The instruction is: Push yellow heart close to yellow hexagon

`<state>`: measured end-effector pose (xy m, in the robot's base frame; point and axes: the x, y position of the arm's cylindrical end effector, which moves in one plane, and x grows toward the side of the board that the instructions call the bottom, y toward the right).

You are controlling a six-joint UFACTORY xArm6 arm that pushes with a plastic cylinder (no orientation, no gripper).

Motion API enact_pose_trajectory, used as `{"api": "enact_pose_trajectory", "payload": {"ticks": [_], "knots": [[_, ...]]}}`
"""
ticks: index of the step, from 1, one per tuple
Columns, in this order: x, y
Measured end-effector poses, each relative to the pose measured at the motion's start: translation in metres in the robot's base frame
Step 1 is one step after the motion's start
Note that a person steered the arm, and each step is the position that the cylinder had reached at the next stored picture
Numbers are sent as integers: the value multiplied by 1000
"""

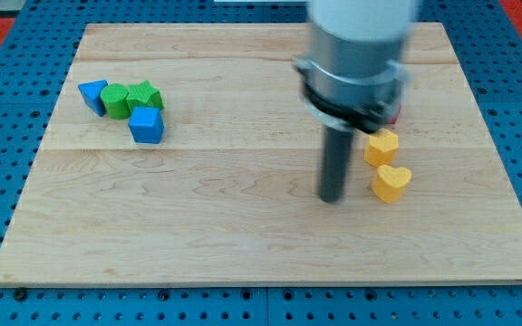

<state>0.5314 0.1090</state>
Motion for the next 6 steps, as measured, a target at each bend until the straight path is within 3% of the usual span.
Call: {"api": "enact_pose_trajectory", "payload": {"ticks": [1,2,4,5,6], "knots": [[1,103],[-1,113],[-20,53],[-63,56],[-67,100]]}}
